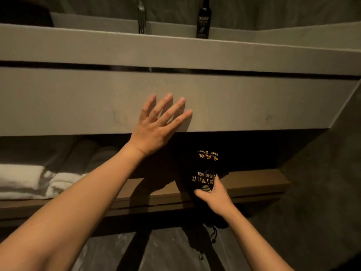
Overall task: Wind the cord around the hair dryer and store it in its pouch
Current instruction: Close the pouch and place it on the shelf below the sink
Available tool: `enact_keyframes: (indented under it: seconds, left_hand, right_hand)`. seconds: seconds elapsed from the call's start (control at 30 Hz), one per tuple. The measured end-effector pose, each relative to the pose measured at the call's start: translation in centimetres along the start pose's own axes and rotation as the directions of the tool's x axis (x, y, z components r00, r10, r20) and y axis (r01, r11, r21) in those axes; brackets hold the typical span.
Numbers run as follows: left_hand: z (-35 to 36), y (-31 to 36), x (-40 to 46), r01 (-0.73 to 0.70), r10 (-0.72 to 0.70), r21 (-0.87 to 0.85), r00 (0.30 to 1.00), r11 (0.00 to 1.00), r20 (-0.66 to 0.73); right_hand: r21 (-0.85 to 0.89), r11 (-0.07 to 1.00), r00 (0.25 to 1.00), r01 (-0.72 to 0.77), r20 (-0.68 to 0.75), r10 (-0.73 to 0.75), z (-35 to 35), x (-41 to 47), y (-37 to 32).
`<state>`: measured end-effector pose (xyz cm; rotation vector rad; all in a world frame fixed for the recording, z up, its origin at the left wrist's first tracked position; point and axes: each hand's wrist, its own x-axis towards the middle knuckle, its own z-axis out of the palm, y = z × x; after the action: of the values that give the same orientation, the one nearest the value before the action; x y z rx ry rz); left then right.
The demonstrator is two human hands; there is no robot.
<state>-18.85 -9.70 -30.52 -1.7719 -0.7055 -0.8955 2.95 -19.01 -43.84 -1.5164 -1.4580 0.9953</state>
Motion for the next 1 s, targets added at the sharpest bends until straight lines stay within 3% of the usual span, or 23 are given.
enact_keyframes:
  seconds: [0.6,0.87,1.0]
  left_hand:
    - [0.5,0.2,0.0,0.000,-0.002,0.067,0.999,0.998,0.038]
    - [0.8,0.3,0.0,0.012,-0.014,0.100,1.000,0.995,0.023]
    - [0.8,0.4,0.1,0.010,-0.012,0.103,1.000,0.995,0.020]
  right_hand:
    - [-0.188,0.982,0.954,0.007,0.295,0.050,0.7,12.2,1.8]
    - [-0.254,0.959,0.928,-0.126,0.313,0.204,-0.2,13.3,0.6]
    - [-0.326,0.940,0.925,-0.101,0.316,0.209,-1.0,13.9,0.0]
